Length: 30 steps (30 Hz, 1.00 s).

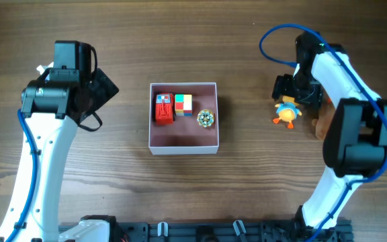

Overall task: Pack container
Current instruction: 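Move the right gripper to the duck toy and grasp it, then carry the duck toy into the box and release it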

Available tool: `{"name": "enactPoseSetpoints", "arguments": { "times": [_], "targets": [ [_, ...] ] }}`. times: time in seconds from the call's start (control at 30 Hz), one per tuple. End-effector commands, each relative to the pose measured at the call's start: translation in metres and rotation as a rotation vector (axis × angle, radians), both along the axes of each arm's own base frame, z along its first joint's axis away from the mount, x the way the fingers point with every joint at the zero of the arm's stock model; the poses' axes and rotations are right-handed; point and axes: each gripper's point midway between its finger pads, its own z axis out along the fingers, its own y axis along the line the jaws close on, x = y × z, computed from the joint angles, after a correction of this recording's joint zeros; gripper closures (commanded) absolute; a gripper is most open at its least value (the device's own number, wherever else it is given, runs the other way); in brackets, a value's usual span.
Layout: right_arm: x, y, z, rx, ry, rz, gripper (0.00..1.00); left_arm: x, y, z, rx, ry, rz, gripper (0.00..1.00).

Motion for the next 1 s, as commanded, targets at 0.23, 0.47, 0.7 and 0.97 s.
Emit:
{"name": "enactPoseSetpoints", "arguments": {
  "times": [0.23,0.47,0.7,0.97],
  "targets": [
    [-0.011,0.010,-0.013,0.051,0.066,0.026,0.76,-0.001,0.005,-0.005,0.018,0.017,0.007,0.02],
    [-0.015,0.013,0.003,0.051,0.060,0.033,0.96,-0.001,0.005,-0.005,0.018,0.017,0.007,0.02],
    [-0.004,0.125,0.168,0.157,-0.437,0.289,0.96,-0.001,0.004,-0.005,0.017,0.017,0.007,0.02],
    [-0.030,0.262,0.179,0.346,-0.504,0.256,0.96,-0.002,0.005,-0.005,0.018,0.022,0.007,0.02]
  ]
}}
